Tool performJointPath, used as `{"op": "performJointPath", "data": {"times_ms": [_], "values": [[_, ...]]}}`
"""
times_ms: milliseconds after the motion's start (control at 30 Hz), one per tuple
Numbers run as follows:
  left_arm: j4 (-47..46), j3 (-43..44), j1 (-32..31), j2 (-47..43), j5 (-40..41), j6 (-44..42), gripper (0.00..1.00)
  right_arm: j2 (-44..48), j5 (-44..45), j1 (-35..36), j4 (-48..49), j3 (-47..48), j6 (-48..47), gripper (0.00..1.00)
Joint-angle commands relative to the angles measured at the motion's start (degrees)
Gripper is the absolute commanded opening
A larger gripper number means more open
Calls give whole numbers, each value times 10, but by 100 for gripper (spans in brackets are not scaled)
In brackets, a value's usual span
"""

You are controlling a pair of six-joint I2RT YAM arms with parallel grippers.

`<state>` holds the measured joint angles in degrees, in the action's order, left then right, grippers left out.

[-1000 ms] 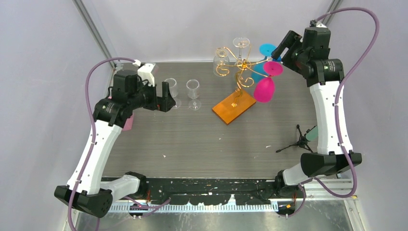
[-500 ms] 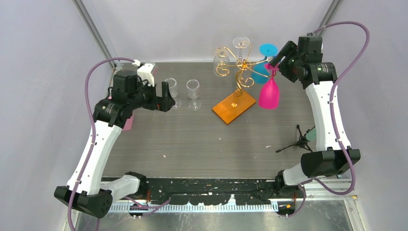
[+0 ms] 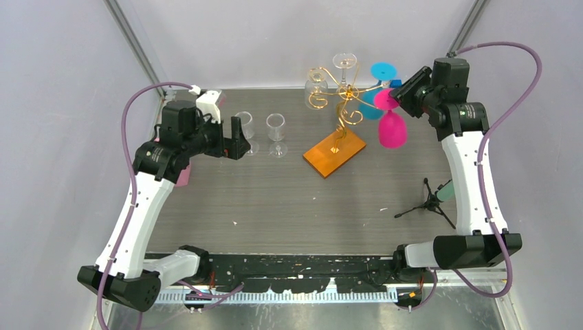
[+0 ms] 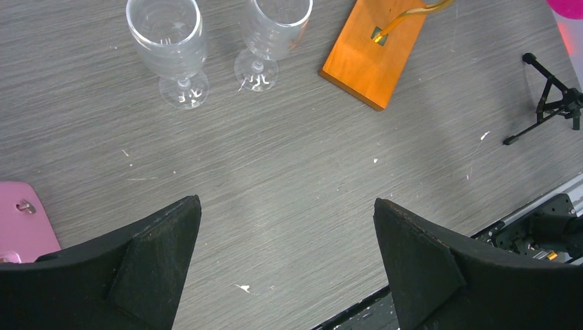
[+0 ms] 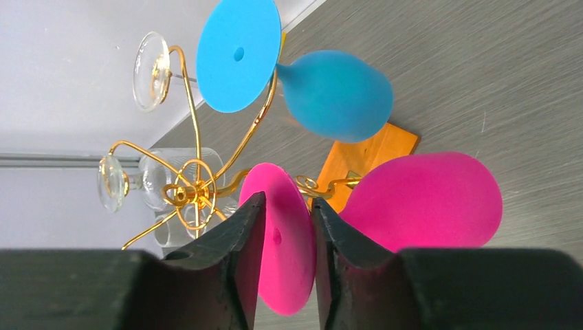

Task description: Take the wine glass off the wine glass rack

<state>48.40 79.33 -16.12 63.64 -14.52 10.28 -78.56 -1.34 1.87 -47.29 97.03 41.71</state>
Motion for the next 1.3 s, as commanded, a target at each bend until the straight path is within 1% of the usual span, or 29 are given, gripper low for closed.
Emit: {"op": "performJointPath", "data": {"times_ms": [0,67,100,167,200,267,467,533,633,933,1267], "values": [[-31,4,-1,-3,2,1,100,29,-9,-1,37,-12,27,33],[-32,4,-1,-3,2,0,100,34,-6,-2,43,-18,33,25],[-32,3,-1,-3,3,0,100,35,-4,-1,44,-20,35,23],[-32,2,-1,-3,4,0,100,40,-2,-1,50,-27,39,15],[-32,2,-1,-3,3,0,100,44,-1,-2,56,-30,42,8],[-32,1,-1,-3,3,0,100,52,0,-1,67,-39,48,2],[-31,2,-1,-4,4,0,100,85,10,-2,105,-69,69,0],[-31,2,-1,-4,4,0,100,97,33,-1,111,-76,75,0],[-31,3,-1,-5,5,0,100,114,38,-1,117,-86,85,0],[-31,5,-1,-4,6,0,100,125,-28,-1,146,-109,117,0],[-29,5,-1,-5,10,-1,100,100,-71,-1,196,-133,143,0]]}}
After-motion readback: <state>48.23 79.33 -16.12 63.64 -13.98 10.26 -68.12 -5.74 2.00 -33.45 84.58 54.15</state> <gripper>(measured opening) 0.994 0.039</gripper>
